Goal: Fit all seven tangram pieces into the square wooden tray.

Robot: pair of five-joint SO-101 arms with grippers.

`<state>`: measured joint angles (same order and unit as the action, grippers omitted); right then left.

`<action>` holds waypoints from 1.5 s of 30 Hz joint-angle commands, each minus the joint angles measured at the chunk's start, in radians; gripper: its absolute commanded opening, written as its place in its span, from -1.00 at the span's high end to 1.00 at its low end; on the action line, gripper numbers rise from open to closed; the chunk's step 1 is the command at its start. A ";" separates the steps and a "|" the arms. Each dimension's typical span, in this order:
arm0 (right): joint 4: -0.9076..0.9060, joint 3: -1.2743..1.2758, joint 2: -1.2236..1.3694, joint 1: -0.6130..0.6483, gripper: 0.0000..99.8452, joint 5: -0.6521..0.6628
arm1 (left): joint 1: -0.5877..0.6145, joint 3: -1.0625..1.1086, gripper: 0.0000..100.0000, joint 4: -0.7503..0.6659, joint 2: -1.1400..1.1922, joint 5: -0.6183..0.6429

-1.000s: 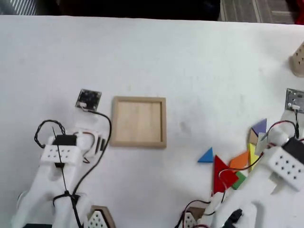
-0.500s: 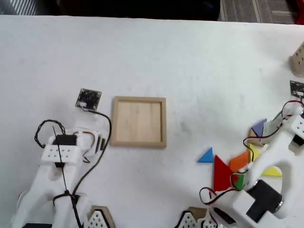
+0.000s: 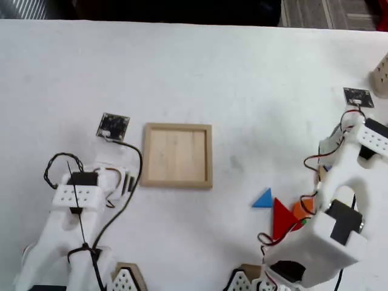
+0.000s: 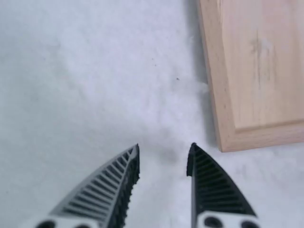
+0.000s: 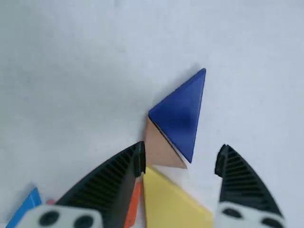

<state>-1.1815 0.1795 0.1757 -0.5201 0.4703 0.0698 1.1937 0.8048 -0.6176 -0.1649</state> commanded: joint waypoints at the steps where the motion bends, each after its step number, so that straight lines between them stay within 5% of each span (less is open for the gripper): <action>1: 0.021 -0.080 0.035 0.028 0.50 0.008 | 0.004 -0.026 0.65 -0.020 0.001 -0.006; 26: 0.133 -0.224 0.343 -0.007 0.53 -0.064 | 0.004 -0.025 0.65 -0.048 0.001 -0.008; 34: 0.124 -0.219 0.337 -0.027 0.96 -0.097 | 0.004 -0.025 0.65 -0.048 0.001 -0.008; 45: 0.010 -0.276 0.268 -0.022 0.93 -0.097 | 0.004 -0.025 0.65 -0.048 0.001 -0.008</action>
<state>-1.1001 -0.0583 0.5148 -0.5524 0.3798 0.0698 1.1937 0.7772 -0.6176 -0.1649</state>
